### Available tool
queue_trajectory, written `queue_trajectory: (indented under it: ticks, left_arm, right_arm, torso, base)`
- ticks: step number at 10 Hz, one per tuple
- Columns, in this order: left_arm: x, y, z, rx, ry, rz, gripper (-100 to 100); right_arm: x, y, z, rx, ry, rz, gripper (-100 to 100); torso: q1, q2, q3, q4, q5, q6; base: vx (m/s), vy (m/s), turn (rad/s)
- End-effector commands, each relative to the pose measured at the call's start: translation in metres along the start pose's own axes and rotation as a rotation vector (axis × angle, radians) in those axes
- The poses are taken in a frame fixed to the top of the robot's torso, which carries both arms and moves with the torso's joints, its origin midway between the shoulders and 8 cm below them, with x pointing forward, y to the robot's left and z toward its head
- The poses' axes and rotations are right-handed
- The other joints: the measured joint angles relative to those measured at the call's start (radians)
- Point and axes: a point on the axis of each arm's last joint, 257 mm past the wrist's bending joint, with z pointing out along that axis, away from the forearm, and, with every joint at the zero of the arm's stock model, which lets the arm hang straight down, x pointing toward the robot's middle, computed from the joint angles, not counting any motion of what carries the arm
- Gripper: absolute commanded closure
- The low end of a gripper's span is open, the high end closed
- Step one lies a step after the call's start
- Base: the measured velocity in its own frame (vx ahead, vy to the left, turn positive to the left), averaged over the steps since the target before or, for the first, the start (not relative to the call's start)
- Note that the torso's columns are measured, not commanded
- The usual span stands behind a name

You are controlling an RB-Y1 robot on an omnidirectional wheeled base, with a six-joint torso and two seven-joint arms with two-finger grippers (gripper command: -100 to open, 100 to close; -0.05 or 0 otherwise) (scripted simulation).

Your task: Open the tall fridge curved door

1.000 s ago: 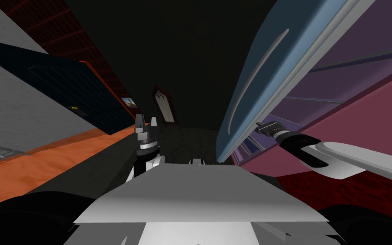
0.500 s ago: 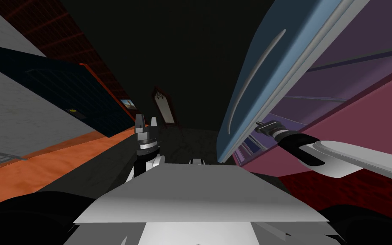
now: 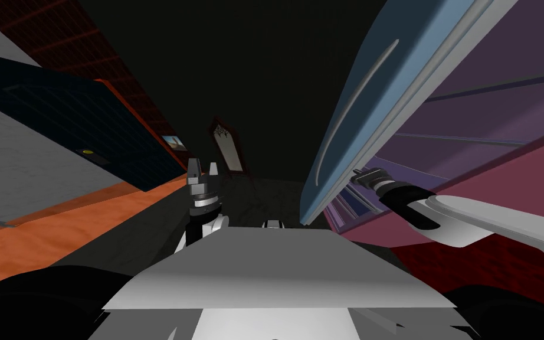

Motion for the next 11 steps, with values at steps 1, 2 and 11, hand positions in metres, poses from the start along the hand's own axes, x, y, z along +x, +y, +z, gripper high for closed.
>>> queue_trajectory:
  ticks: [1, 2, 11]
  left_arm:
    - [0.0, 0.0, 0.0, 0.0, 0.0, 0.0, 0]
    - [0.0, 0.0, 0.0, 0.0, 0.0, 0.0, 0]
    - [0.0, 0.0, 0.0, 0.0, 0.0, 0.0, 0]
  right_arm:
    - [-0.001, -0.017, 0.002, 0.06, 0.014, -0.003, 100]
    - [-0.009, -0.003, 0.0, 0.033, 0.012, 0.001, 100]
    - [-0.007, -0.004, -0.01, 0.099, 0.08, 0.009, 100]
  torso:
    - [0.0, -0.001, -0.001, -0.001, 0.0, 0.0]
    - [-0.005, 0.0, -0.001, 0.001, 0.0, -0.001]
    - [0.003, 0.005, 0.005, -0.002, -0.003, 0.004]
  base:
    - [0.045, 0.07, 0.004]
    - [0.089, 0.135, -0.063]
    - [0.068, 0.095, -0.032]
